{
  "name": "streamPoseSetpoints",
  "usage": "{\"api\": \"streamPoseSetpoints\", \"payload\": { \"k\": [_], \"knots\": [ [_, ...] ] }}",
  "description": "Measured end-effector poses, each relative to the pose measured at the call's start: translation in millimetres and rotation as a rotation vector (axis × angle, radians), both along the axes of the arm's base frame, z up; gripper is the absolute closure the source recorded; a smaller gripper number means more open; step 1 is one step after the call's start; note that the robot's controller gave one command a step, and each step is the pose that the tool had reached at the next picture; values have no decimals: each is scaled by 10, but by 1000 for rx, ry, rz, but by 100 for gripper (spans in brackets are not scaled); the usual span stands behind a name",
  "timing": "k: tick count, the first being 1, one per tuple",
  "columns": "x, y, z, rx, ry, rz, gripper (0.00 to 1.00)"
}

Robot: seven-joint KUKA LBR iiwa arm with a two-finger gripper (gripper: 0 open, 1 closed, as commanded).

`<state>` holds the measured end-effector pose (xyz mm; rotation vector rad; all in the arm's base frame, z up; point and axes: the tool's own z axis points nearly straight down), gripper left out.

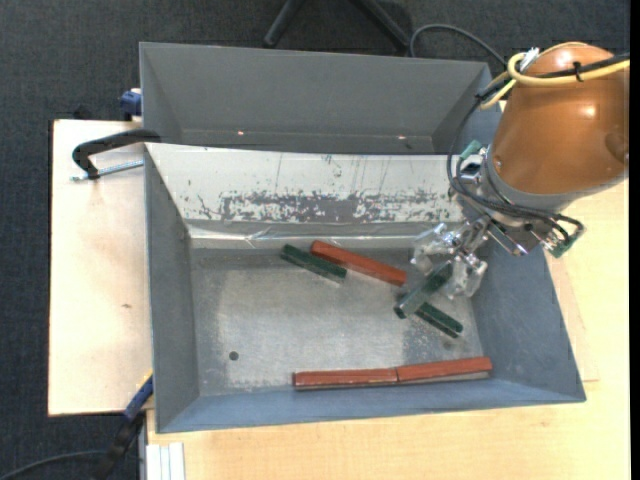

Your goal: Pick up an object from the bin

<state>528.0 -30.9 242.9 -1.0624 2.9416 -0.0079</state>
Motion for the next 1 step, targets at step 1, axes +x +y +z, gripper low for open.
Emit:
{"api": "streamPoseSetpoints", "payload": {
  "k": [1],
  "knots": [
    [-145, 286, -47, 2, 14, 18, 100]
  ]
}}
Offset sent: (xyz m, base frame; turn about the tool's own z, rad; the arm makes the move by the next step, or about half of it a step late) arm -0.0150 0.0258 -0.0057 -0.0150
